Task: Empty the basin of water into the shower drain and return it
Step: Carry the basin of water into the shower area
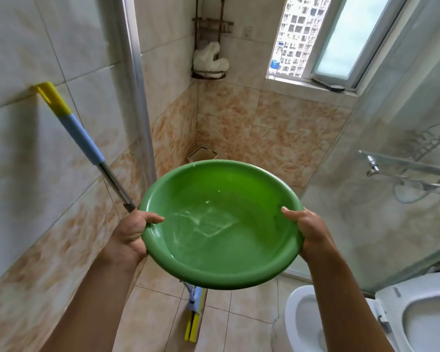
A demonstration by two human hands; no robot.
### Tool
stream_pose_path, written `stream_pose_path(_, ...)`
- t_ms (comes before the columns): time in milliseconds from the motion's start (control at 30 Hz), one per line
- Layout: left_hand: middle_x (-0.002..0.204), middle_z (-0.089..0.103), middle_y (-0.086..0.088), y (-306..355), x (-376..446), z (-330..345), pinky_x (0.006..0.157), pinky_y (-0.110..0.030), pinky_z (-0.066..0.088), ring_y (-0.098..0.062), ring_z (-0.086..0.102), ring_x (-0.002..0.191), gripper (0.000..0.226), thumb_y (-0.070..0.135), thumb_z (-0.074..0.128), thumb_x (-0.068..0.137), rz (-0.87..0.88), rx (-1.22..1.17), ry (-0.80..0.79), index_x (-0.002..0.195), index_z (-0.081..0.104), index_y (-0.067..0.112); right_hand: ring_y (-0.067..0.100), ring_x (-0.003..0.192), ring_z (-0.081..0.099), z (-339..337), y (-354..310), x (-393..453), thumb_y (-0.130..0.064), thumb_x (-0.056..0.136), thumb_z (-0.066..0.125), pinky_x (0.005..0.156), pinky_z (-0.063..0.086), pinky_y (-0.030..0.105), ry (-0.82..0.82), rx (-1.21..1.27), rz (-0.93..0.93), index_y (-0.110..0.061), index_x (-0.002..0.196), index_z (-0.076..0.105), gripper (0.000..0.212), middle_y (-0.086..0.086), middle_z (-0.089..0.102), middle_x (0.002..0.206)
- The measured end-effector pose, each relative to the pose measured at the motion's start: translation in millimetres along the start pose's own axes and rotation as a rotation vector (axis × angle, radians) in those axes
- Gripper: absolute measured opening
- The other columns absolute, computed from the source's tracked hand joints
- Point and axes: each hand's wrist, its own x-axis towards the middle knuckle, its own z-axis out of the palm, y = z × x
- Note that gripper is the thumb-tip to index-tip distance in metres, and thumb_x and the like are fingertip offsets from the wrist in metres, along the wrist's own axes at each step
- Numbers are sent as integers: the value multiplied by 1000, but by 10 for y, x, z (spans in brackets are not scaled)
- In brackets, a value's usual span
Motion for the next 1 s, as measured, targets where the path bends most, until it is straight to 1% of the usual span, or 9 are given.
stream_pose_path(100, 85, 76, -23, 75, 5, -127, 54, -50, 59, -40, 74, 71, 35, -9, 41, 87, -2, -31, 16, 111, 64, 3, 42, 88, 69, 143, 45, 15, 0, 86, 59, 69, 57, 47, -4, -20, 34, 0, 113, 61, 27, 29, 69, 104)
stream_pose_path(233, 81, 76, -23, 107, -27, -281, 54, -46, 58, -39, 74, 68, 34, -8, 41, 87, 3, -57, 46, 111, 63, 1, 43, 88, 68, 319, 57, 41, 0, 86, 61, 71, 57, 50, -18, -56, 50, 3, 113, 60, 28, 30, 68, 104)
stream_pose_path(333, 81, 76, -23, 113, -57, -357, 51, -48, 59, -39, 74, 67, 34, -10, 41, 86, 26, -88, 58, 109, 63, 1, 42, 85, 69, 411, 70, 64, 0, 86, 60, 69, 57, 49, -43, -72, 54, 2, 110, 60, 25, 30, 69, 101)
stream_pose_path(400, 82, 75, -23, 122, -82, -386, 53, -49, 59, -39, 74, 69, 36, -10, 41, 86, 35, -89, 75, 111, 64, 1, 41, 81, 69, 451, 84, 90, 1, 86, 60, 65, 57, 47, -59, -77, 59, 2, 108, 61, 22, 28, 69, 97)
stream_pose_path(500, 99, 71, -26, 139, -102, -411, 67, -53, 55, -42, 69, 84, 41, -11, 42, 85, 45, -109, 105, 119, 62, 0, 38, 75, 70, 500, 102, 148, 1, 85, 61, 60, 58, 44, -78, -90, 66, 1, 105, 62, 20, 26, 71, 91)
stream_pose_path(567, 103, 69, -26, 143, -96, -404, 67, -52, 55, -41, 68, 87, 42, -11, 42, 84, 59, -113, 117, 119, 62, 1, 37, 70, 71, 512, 107, 200, 1, 84, 62, 55, 58, 43, -84, -94, 66, 1, 103, 64, 19, 25, 72, 87)
stream_pose_path(733, 82, 75, -22, 136, 4, -304, 57, -48, 59, -37, 74, 68, 36, -11, 41, 85, 67, -110, 124, 108, 66, 1, 36, 70, 71, 479, 75, 380, 0, 84, 63, 54, 58, 42, -94, -91, 69, 0, 103, 65, 19, 25, 72, 89)
stream_pose_path(900, 87, 75, -23, 146, 244, -86, 62, -49, 58, -38, 74, 73, 33, -10, 42, 86, 49, -93, 132, 105, 66, 0, 41, 81, 70, 386, -11, 679, 0, 84, 64, 61, 59, 46, -95, -72, 85, 0, 103, 64, 19, 28, 71, 96)
stream_pose_path(1000, 79, 76, -21, 141, 496, 151, 66, -48, 54, -37, 74, 65, 31, -9, 41, 86, 42, -59, 151, 101, 66, 0, 39, 77, 71, 286, -92, 990, 0, 84, 64, 58, 59, 45, -86, -59, 100, -1, 103, 65, 20, 27, 72, 94)
